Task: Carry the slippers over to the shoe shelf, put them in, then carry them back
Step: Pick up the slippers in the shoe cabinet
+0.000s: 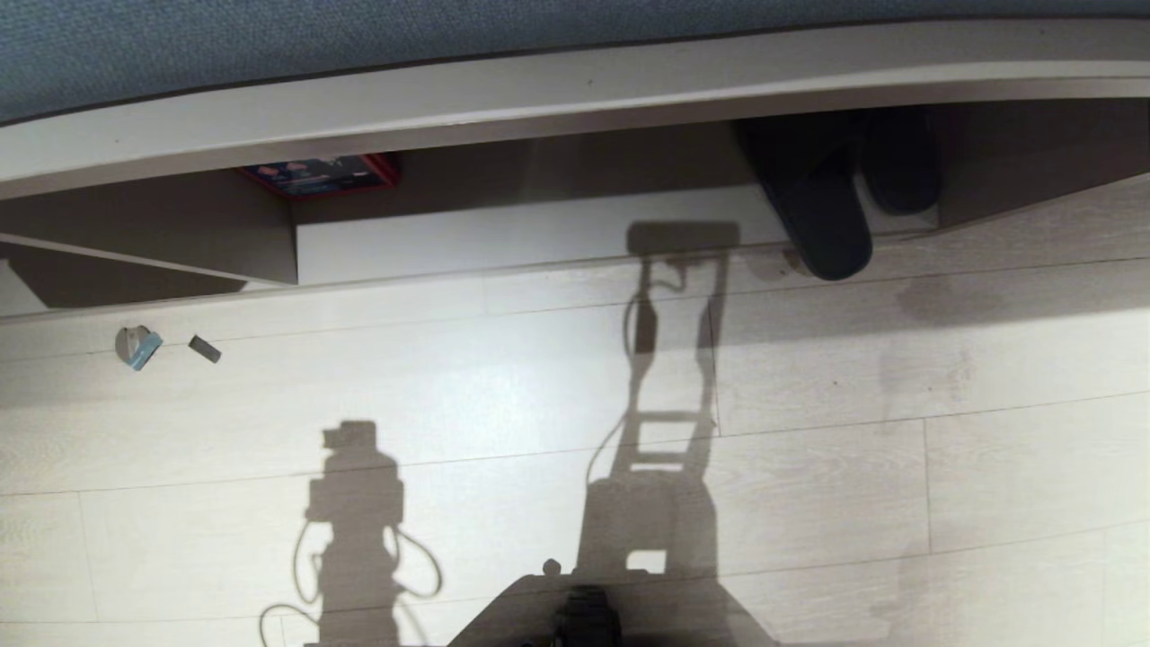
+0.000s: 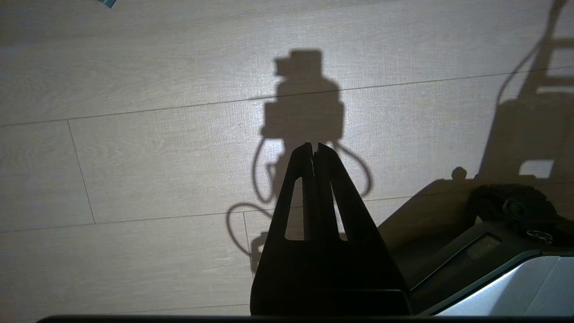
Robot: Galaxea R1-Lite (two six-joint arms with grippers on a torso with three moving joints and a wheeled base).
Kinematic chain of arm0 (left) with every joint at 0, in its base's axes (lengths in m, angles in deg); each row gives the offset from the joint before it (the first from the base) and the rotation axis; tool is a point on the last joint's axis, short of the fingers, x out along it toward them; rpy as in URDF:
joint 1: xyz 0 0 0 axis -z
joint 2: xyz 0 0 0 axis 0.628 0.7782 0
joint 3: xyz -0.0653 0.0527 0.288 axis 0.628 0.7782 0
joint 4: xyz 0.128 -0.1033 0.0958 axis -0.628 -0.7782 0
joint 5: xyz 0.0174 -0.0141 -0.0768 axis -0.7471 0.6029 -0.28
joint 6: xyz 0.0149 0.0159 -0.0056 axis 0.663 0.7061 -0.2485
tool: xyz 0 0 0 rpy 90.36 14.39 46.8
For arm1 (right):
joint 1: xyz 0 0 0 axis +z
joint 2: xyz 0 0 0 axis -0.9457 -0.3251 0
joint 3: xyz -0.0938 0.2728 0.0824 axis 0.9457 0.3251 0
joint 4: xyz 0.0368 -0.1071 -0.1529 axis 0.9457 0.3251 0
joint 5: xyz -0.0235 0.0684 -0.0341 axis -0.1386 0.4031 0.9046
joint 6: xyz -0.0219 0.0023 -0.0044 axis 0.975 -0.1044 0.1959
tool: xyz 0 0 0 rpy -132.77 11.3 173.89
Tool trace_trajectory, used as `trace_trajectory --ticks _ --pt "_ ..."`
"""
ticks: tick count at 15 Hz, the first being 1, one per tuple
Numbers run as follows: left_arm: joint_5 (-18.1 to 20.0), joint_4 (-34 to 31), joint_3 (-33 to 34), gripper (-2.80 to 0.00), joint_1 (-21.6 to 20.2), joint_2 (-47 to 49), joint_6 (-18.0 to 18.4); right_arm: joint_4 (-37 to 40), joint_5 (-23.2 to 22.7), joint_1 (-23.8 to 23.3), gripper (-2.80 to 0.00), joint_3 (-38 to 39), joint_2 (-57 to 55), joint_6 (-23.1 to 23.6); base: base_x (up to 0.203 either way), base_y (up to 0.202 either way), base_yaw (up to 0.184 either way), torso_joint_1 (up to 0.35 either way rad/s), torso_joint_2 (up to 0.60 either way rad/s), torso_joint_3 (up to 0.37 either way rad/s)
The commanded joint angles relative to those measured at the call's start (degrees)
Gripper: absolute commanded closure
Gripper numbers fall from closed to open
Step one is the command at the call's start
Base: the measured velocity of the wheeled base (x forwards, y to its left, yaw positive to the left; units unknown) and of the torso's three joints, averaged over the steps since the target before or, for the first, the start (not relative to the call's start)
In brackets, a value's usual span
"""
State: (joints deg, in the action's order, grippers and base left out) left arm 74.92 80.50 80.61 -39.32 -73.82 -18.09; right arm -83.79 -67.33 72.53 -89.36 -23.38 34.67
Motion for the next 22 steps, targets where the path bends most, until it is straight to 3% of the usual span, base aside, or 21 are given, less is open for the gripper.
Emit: trace_trajectory --ticks 1,3,8,14,22 --pt "0.0 0.0 0.0 0.00 0.0 0.1 0.0 -4.6 -1.6 1.2 0.00 -1.7 -18.0 2.8 0.000 0.000 0.000 0.000 0.00 0.000" --pt "0.0 0.0 0.0 0.00 0.1 0.1 0.0 -10.8 -2.6 4.0 0.00 -2.3 -26.7 4.7 0.000 0.000 0.000 0.000 0.00 0.000" --pt "0.0 0.0 0.0 0.00 0.0 0.1 0.0 -38.6 -2.7 10.2 0.00 -4.1 -49.6 6.0 0.000 0.000 0.000 0.000 0.00 0.000" --pt "0.0 0.0 0.0 0.00 0.1 0.1 0.1 -59.6 2.8 13.4 0.00 -16.0 -65.9 4.7 0.000 0.000 0.000 0.000 0.00 0.000" --pt "0.0 0.0 0.0 0.00 0.1 0.1 0.1 -67.4 7.5 13.1 0.00 -35.2 -78.6 4.1 0.000 0.000 0.000 0.000 0.00 0.000"
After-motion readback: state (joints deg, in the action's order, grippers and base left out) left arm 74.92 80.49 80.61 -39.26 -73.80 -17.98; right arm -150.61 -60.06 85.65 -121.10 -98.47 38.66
